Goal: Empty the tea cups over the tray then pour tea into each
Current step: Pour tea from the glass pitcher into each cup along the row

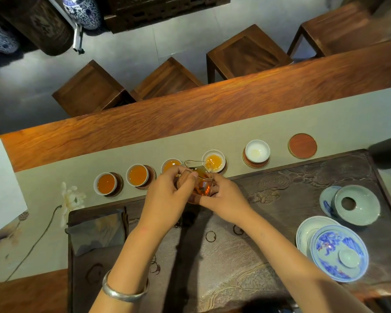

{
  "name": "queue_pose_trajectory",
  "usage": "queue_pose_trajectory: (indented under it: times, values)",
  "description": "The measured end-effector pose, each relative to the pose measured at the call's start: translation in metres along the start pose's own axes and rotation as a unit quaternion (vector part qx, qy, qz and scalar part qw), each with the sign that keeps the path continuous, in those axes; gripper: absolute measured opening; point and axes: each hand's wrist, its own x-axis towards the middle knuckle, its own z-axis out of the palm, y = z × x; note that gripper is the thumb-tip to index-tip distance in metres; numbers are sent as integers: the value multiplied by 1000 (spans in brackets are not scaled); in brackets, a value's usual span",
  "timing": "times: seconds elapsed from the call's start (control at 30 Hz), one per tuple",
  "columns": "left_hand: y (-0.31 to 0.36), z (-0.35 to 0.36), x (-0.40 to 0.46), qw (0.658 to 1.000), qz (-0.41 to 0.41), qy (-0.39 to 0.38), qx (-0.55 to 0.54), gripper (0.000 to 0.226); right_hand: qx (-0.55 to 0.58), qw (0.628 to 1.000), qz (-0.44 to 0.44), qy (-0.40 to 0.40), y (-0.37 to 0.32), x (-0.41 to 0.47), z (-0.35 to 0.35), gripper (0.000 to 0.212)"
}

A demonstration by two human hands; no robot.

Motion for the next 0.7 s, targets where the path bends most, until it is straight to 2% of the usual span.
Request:
queue_pose_trajectory:
  times: [0.53, 0.7]
  values:
    - [0, -1, 1, 1000, -9, 3, 4, 16, -5, 1000, 15, 1, 1, 1, 0, 91]
    - [0, -2, 1, 1000, -12, 2, 2, 17, -7, 1000, 15, 3, 2, 1, 2, 80]
